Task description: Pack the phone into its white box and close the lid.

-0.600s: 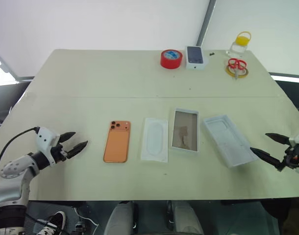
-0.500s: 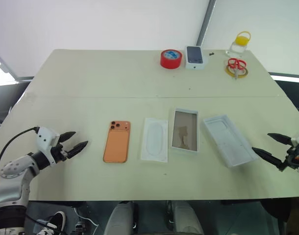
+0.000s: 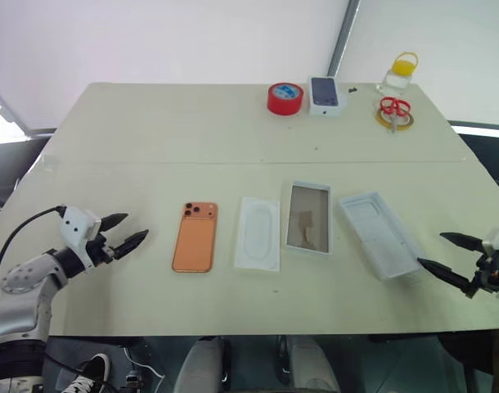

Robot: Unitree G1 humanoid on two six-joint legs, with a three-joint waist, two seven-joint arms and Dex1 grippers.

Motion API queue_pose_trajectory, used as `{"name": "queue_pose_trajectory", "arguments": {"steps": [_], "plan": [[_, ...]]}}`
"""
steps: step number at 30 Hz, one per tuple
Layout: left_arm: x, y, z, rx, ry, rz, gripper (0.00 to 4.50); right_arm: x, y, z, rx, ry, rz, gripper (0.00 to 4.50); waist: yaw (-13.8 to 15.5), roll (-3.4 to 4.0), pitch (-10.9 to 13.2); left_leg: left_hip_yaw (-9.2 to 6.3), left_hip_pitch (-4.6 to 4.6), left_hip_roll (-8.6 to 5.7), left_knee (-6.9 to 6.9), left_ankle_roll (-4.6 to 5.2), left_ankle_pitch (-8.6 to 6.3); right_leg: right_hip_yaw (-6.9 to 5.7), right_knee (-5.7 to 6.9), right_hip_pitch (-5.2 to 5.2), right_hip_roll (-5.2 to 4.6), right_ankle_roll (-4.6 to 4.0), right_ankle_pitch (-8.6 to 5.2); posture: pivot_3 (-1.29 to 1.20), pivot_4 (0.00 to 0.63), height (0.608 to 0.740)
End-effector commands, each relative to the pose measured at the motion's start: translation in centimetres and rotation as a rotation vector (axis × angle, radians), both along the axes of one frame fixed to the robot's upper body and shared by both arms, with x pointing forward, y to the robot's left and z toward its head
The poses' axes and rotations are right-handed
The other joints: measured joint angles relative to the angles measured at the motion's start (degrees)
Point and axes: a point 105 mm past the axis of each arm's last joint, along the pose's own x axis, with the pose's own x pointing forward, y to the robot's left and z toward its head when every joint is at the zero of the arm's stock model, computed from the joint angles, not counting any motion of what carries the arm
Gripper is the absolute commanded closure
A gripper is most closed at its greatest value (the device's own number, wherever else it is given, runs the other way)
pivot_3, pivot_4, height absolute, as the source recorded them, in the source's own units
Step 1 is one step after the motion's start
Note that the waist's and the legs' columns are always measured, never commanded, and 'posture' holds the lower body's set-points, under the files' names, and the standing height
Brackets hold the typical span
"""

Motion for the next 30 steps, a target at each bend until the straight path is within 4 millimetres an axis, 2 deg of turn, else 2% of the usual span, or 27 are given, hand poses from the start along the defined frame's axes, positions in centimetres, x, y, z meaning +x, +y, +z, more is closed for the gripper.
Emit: {"name": "queue_pose_trajectory", "arguments": {"steps": [1,7,13,15,17,20,21,24,27,30], "plan": [[0.2,-0.1,1.3,0.009,-0.059,-0.019,0.83,0.1,0.3,1.3,-0.015,-0.041,0.025,0.05,0.0,0.00,0.0,0.00,0.00,0.00,0.00,0.00,0.00,0.00,0.00,0.00,0.00,0.00,0.00,0.00,0.150,0.740],[0.5,-0.9,1.2,0.048,-0.065,-0.042,0.83,0.8,1.0,1.4,-0.012,-0.054,0.030,0.05,0.0,0.02,0.0,0.00,0.00,0.00,0.00,0.00,0.00,0.00,0.00,0.00,-0.01,0.00,0.00,0.00,0.150,0.740],[1.5,-1.9,2.2,0.076,-0.112,-0.034,0.83,1.5,1.7,1.7,-0.021,-0.076,0.043,0.05,0.1,0.02,0.0,0.01,0.00,-0.02,0.00,0.00,0.00,0.00,0.00,0.01,-0.02,0.00,0.00,0.00,0.150,0.740],[1.6,-2.7,2.5,0.065,-0.109,-0.047,0.83,1.8,2.5,2.0,-0.031,-0.090,0.071,0.05,0.0,0.02,0.0,0.01,-0.01,-0.01,0.00,0.00,0.00,0.01,0.00,0.00,-0.02,0.00,0.00,0.00,0.150,0.740],[1.6,-4.1,2.6,0.022,-0.072,-0.089,0.83,2.3,3.5,2.5,-0.043,-0.112,0.103,0.05,-0.1,0.02,0.0,0.00,-0.01,0.00,0.00,0.00,0.00,0.01,0.00,0.00,-0.01,0.00,0.00,0.00,0.150,0.740],[1.2,-7.3,2.9,-0.177,0.095,-0.190,0.83,3.2,5.8,3.3,-0.046,-0.150,0.172,0.05,0.0,0.02,0.0,0.00,0.00,0.00,0.00,0.00,0.00,0.01,0.01,0.00,0.01,0.01,0.01,0.00,0.150,0.740],[1.0,-8.6,2.9,-0.184,0.122,-0.227,0.83,3.4,7.1,3.6,-0.049,-0.162,0.216,0.05,0.0,0.02,0.0,0.00,0.00,0.00,0.00,0.00,0.00,0.01,0.02,0.00,0.02,0.02,0.01,0.00,0.150,0.740],[0.8,-10.7,2.8,-0.172,0.159,-0.277,0.83,3.6,9.8,4.0,-0.042,-0.181,0.295,0.05,0.1,0.02,0.0,0.00,-0.01,-0.01,0.00,0.00,0.00,0.00,0.02,0.00,0.04,0.03,0.01,0.00,0.150,0.740],[2.5,-13.3,2.9,-0.183,0.154,-0.239,0.83,3.7,13.0,3.7,-0.085,-0.177,0.414,0.05,0.2,-0.01,0.0,-0.03,-0.02,-0.04,0.03,0.01,0.01,-0.01,0.02,0.03,0.05,0.03,0.01,0.00,0.150,0.740],[3.2,-15.0,1.9,-0.152,0.200,-0.226,0.83,4.2,14.2,3.9,-0.070,-0.187,0.438,0.05,0.1,-0.02,0.0,-0.08,-0.01,-0.08,0.09,0.00,0.02,-0.03,0.02,0.10,0.06,0.04,0.02,0.00,0.150,0.740]]}}
